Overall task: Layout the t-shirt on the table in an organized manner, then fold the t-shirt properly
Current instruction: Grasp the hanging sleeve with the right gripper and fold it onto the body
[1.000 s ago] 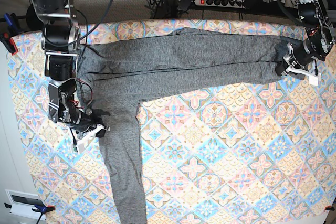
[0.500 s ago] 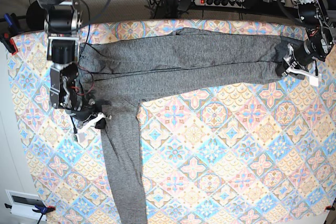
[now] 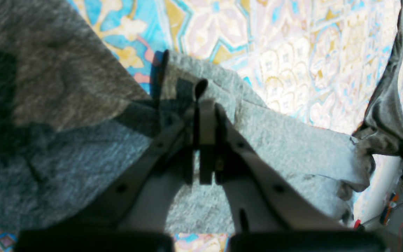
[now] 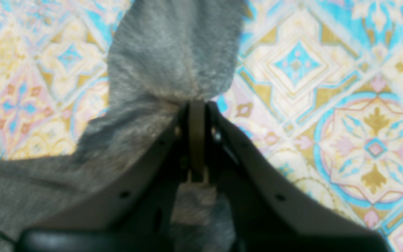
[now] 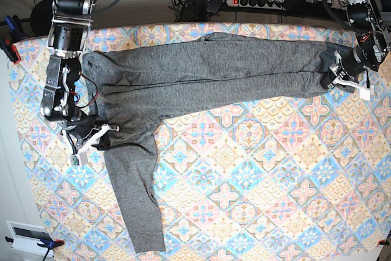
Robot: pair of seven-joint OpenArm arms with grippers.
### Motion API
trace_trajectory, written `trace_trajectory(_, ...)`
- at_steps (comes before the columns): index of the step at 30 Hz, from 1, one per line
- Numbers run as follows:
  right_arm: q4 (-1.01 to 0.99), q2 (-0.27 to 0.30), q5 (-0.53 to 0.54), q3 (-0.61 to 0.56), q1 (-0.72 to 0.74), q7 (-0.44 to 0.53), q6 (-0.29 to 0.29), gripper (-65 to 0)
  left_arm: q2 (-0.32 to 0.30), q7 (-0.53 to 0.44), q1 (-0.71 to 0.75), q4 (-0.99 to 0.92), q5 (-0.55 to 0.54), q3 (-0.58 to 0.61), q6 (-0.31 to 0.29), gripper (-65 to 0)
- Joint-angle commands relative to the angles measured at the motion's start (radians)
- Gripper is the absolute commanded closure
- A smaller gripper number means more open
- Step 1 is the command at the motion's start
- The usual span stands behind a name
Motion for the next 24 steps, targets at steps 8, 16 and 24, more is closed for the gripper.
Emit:
trace_trajectory(8,0.32,0.014,0.009,0.05,-0.114,-0.076,0.005,0.0,-0.023,-0.007,-0.007,0.014,-0.016,-0.007,-0.007,0.0)
trace_trajectory(16,0.547,0.01,0.009,0.048,-0.278,-0.1,0.005,0.0,-0.023,-0.007,-0.007,0.014,-0.016,-0.004,-0.007,0.0)
trace_trajectory(24,0.59,-0.026,0.014,0.042,-0.499,-0.09,0.005,0.0,-0.023,-0.007,-0.007,0.014,-0.014,-0.004,-0.007,0.0)
